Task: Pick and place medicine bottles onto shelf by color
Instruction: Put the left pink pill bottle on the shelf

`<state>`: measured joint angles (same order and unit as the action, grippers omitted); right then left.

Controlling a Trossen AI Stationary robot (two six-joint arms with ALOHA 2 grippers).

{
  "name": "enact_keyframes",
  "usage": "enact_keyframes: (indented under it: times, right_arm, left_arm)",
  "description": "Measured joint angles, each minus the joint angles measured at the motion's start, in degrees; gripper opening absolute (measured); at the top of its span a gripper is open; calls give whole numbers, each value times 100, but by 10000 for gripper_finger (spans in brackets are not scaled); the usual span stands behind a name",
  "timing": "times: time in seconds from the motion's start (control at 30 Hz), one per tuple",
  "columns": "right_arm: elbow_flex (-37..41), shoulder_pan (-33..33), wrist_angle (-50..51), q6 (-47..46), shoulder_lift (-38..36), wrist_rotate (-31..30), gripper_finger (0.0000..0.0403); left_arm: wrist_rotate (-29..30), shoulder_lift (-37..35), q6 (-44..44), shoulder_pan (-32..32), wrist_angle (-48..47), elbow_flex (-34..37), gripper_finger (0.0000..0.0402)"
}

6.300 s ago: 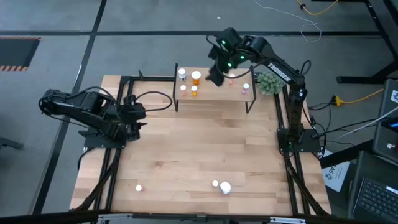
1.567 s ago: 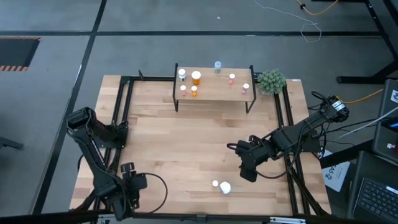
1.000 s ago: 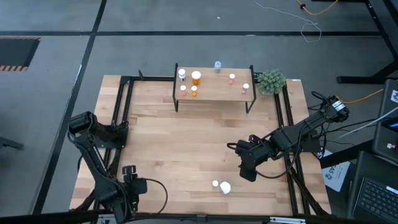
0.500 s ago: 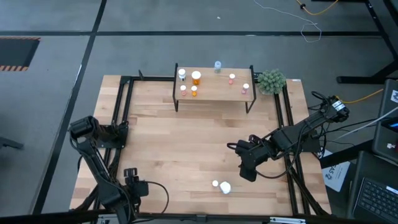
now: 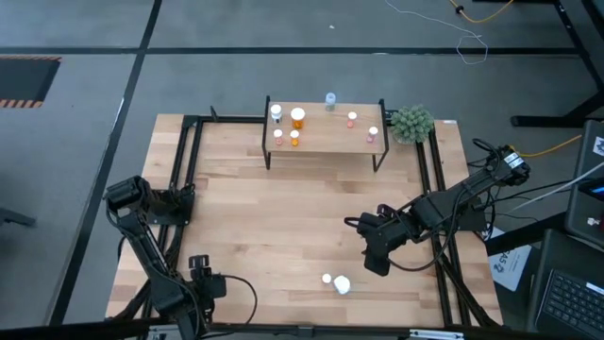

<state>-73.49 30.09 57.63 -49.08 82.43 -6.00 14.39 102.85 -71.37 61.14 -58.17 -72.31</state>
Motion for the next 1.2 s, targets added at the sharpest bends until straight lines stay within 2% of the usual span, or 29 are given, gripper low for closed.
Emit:
enact_keyframes:
  times: [0.63,1.2]
  right_arm:
    - [0,0,-2,4,0,0,243]
    - [0,0,-2,4,0,3,243]
  left_arm:
    - [-13,0,-2,0,39,0,195]
    - [-7,-2,-13,0,35,0,120]
